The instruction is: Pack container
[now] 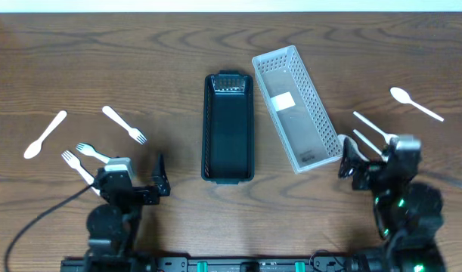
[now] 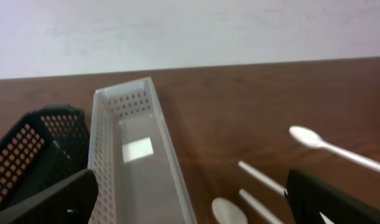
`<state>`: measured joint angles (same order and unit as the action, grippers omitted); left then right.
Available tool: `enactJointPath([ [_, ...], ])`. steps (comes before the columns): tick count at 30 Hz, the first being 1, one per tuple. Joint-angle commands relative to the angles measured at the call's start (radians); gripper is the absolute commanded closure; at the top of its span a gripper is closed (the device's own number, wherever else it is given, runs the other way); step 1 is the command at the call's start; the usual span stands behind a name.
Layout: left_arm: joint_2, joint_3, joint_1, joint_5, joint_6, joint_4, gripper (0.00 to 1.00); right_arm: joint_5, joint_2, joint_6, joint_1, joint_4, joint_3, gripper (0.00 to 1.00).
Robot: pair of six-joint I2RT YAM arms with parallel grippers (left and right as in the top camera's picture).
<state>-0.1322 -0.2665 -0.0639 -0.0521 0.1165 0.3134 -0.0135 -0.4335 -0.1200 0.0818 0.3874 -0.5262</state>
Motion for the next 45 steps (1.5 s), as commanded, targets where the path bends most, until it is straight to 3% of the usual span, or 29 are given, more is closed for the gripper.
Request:
enactJointPath([
  [1, -0.156, -0.223, -0.005, -0.016, 0.016, 0.106, 0.02, 0.011, -0.2, 0.06, -0.004, 0.088, -0.228, 0.01],
  [11, -0.809, -0.843, -0.005, -0.021, 0.016, 0.628, 0.02, 0.037, -0.821, 0.111, -0.069, 0.649, -0.951, 0.01],
  [16, -1.012, -0.977, -0.005, -0.048, 0.02, 0.71, 0.02, 0.061, -1.054, 0.146, -0.088, 0.837, -1.189, 0.01],
  [18, -1.051, -0.977, -0.005, -0.069, 0.02, 0.716, 0.02, 0.056, -1.099, 0.172, -0.088, 0.826, -1.201, 0.08],
  [22, -1.117, -0.977, -0.005, -0.068, 0.02, 0.726, 0.02, 0.027, -1.159, 0.175, -0.088, 0.806, -1.199, 0.49],
  [24, -1.138, -0.977, -0.005, -0.068, 0.02, 0.728, 0.02, 0.024, -1.191, 0.182, -0.088, 0.803, -1.197, 0.59],
  [28, -1.155, -0.977, -0.005, -0.068, 0.019, 0.729, 0.02, 0.024, -1.265, 0.182, -0.088, 0.8, -1.189, 0.64],
  [39, -1.157, -0.977, -0.005, -0.068, 0.019, 0.744, 0.02, 0.088, -1.466, 0.297, -0.086, 0.792, -1.134, 0.62],
  [45, -1.157, -0.977, -0.005, -0.068, 0.019, 0.75, 0.02, 0.195, -1.493, 0.391, -0.084, 0.777, -1.07, 0.6],
])
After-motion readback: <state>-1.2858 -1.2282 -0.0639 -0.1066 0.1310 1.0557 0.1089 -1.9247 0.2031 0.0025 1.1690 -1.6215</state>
